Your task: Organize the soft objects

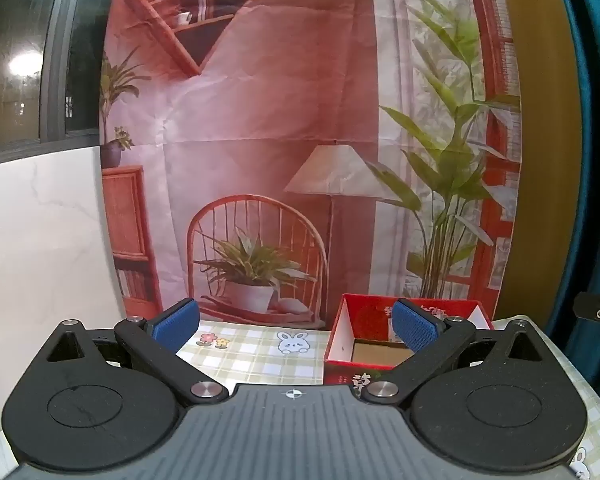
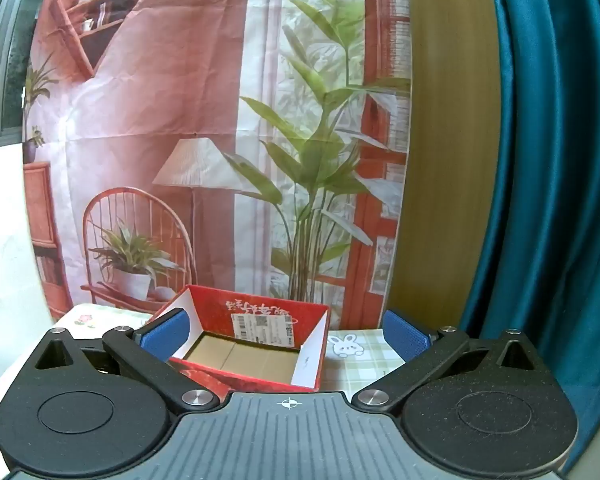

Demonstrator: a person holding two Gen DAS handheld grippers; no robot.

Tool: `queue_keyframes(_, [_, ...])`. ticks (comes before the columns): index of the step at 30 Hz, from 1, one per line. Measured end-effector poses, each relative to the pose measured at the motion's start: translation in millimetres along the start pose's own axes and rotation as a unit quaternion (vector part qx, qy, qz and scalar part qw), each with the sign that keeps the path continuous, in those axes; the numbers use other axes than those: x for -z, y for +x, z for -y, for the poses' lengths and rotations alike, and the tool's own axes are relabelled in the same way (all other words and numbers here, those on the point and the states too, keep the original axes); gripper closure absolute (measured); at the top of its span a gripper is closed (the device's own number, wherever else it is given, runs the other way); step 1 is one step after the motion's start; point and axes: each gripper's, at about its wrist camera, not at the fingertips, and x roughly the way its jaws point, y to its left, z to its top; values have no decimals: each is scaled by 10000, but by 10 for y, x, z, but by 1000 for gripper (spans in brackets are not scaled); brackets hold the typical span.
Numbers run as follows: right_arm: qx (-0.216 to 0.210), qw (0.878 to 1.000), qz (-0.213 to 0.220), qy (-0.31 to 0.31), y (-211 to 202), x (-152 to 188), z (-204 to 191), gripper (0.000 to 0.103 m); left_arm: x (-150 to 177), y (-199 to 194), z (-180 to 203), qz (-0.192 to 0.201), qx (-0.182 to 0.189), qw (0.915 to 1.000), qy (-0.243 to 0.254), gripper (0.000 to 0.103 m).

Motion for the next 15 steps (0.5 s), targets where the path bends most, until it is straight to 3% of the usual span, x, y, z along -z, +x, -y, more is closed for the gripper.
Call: queue_keyframes(15, [-5,10000,24,25,14,7,55,0,-4,10,-43,-71,76,9999,-34,0])
